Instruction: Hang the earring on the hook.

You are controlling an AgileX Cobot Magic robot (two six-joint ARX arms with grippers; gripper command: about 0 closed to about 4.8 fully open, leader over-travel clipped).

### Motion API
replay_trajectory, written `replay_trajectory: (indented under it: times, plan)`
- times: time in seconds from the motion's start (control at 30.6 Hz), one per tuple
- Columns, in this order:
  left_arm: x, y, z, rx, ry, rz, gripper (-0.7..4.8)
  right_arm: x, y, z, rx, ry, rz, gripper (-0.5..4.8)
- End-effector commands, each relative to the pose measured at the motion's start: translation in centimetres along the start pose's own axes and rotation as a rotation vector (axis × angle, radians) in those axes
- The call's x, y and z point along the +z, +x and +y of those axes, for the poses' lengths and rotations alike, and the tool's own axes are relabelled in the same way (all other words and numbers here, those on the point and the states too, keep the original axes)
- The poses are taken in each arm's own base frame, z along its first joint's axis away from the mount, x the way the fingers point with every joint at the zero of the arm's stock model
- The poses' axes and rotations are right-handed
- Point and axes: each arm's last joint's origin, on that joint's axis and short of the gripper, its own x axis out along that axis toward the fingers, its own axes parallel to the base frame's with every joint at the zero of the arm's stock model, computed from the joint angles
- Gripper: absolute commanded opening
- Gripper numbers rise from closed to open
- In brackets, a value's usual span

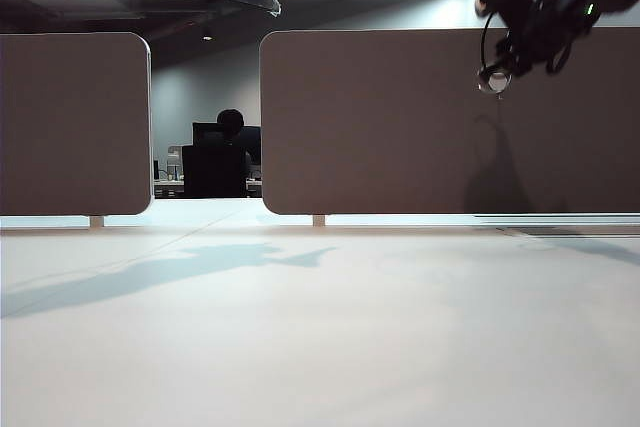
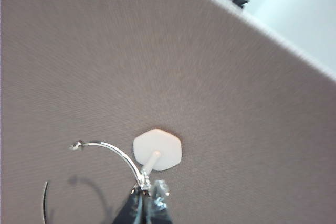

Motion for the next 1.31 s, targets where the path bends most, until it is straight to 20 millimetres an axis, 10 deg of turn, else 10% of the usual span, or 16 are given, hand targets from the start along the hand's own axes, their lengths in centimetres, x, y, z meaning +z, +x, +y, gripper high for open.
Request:
replay_trajectory:
  times: [0.03,1.31]
  plan:
    - [0.0,-0.1,0.1,-0.002,0.000,0.023,4.79,-0.4,0.8,0.0,-0.057,-0.007,-0.047,-0.06]
    - [-0.9,-0.2,0.5,0.005,-0.033,0.109,4.79,-5.5,2.9,0.5,0.000,0.008,-0.109,-0.06]
